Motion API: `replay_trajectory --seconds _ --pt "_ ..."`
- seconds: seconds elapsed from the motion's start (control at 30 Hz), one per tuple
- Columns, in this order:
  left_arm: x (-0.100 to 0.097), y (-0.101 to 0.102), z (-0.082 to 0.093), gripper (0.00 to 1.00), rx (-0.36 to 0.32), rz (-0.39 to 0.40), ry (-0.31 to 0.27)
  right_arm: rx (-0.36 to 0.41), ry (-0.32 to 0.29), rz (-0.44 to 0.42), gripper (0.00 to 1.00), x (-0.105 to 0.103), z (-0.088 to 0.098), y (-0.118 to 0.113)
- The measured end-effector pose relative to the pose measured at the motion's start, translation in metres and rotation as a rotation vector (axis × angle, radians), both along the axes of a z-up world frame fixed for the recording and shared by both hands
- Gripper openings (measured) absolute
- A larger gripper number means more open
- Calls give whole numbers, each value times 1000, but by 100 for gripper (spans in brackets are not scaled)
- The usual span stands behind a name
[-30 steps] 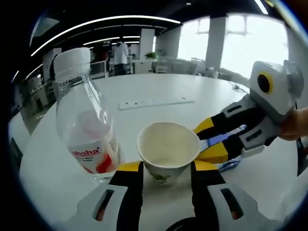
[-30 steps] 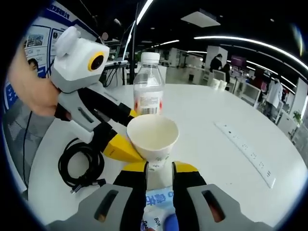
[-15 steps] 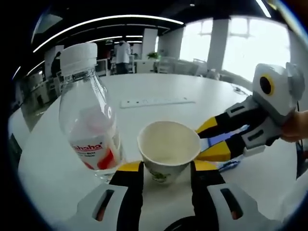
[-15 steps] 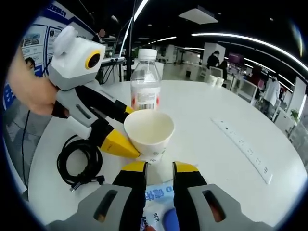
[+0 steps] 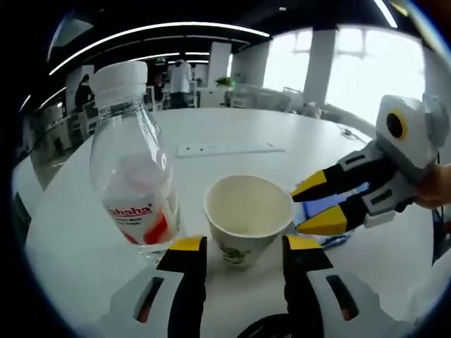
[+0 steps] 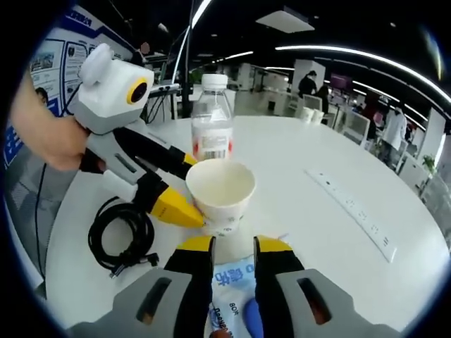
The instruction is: Arrange the tabletop items into an orderly group along one side of the table until the central work area is clear of visible clutter.
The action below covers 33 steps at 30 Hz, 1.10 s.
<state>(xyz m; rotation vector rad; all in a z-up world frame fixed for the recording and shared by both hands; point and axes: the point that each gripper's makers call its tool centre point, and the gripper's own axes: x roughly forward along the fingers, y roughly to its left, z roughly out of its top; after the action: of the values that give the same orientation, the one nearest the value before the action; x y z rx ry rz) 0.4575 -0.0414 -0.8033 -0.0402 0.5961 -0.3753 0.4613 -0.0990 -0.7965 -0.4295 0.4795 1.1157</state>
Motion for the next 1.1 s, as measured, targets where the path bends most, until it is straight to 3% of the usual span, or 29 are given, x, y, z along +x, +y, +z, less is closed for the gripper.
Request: replay_trajectory --seconds 0.27,0.3,0.4,0.5,0.6,0.73,0.83,1.1 --pt "-14 2 1 50 -22 -2 14 15 16 -22 25 -6 8 -4" --pt "-17 -1 1 53 -51 -4 30 16 16 -22 27 -7 9 -4" --pt "-25 -2 3 59 -25 -27 35 28 18 -17 33 -12 14 -3" --pt "-29 0 7 65 -46 -9 43 23 27 -27 43 -15 16 -1" --pt "-34 5 9 70 -28 1 43 24 40 -50 50 -15 18 -2" --pt "-42 17 13 84 -26 45 42 29 50 -72 59 -19 22 -5" --pt "-50 28 17 93 -16 74 33 22 55 -73 60 -25 22 -8" --pt "-65 42 27 97 4 89 33 17 73 -86 67 -41 26 -9"
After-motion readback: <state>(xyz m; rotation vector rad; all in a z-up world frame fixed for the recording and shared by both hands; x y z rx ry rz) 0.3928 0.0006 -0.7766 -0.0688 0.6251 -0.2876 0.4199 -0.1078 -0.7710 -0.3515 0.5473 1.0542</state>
